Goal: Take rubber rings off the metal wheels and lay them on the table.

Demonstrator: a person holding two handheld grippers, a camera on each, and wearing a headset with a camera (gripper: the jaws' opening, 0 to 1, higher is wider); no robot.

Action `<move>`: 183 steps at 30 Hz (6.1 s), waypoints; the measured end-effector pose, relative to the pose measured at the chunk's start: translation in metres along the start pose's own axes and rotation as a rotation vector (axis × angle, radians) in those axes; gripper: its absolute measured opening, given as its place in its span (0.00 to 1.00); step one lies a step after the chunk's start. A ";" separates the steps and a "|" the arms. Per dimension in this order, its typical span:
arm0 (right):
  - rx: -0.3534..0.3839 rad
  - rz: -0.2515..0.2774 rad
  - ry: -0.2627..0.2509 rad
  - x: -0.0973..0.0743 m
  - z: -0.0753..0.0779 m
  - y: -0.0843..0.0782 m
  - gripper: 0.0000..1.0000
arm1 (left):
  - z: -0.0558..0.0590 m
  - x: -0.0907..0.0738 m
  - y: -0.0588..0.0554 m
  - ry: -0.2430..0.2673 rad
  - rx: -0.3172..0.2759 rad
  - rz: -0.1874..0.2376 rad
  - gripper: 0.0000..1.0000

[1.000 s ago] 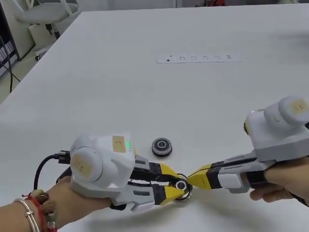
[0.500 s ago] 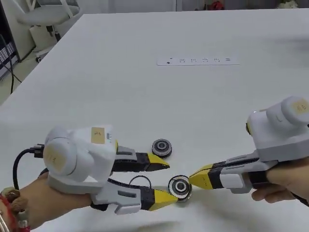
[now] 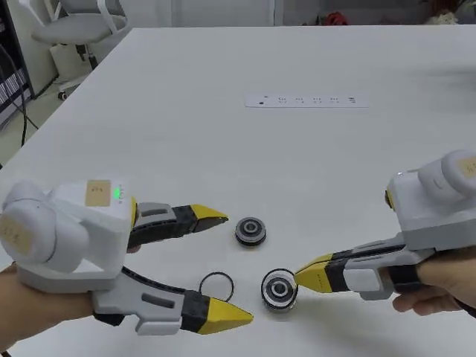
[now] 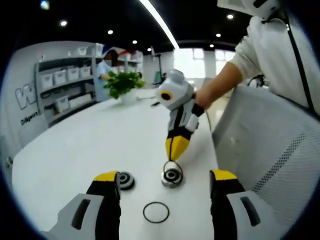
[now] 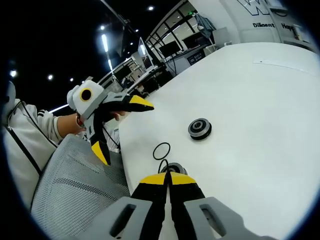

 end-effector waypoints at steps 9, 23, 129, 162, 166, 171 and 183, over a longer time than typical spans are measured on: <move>-0.009 -0.002 -0.006 -0.008 -0.007 0.001 0.00 | -0.005 -0.018 -0.002 0.051 -0.013 -0.002 0.82; -0.002 0.040 0.005 -0.017 -0.020 0.011 0.00 | -0.013 -0.047 -0.014 0.140 -0.087 0.016 0.94; -0.060 -0.164 0.007 0.066 0.016 0.031 0.04 | -0.008 -0.085 -0.047 0.288 -0.219 -0.005 1.00; -0.140 0.056 -0.126 -0.017 0.003 0.038 0.25 | -0.012 -0.082 -0.025 0.273 -0.175 0.029 0.97; -0.147 0.065 -0.137 -0.025 0.004 0.033 0.27 | -0.014 -0.081 -0.021 0.272 -0.167 0.035 0.96; -0.173 0.094 -0.144 -0.033 0.003 0.027 0.32 | -0.015 -0.079 -0.015 0.271 -0.154 0.043 0.96; -0.152 0.146 -0.182 -0.051 0.010 0.015 0.33 | -0.024 -0.076 0.002 0.273 -0.108 0.018 0.91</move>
Point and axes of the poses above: the centre of the closed fingertips' face, and the gripper's own axes: x roughly forward along the fingers, z roughly to its right, y roughly out of its top, the point moved 10 cm from there along -x, roughly backward along the fingers, and after that the axes turned 10 degrees about y, right-handed, at the moved point
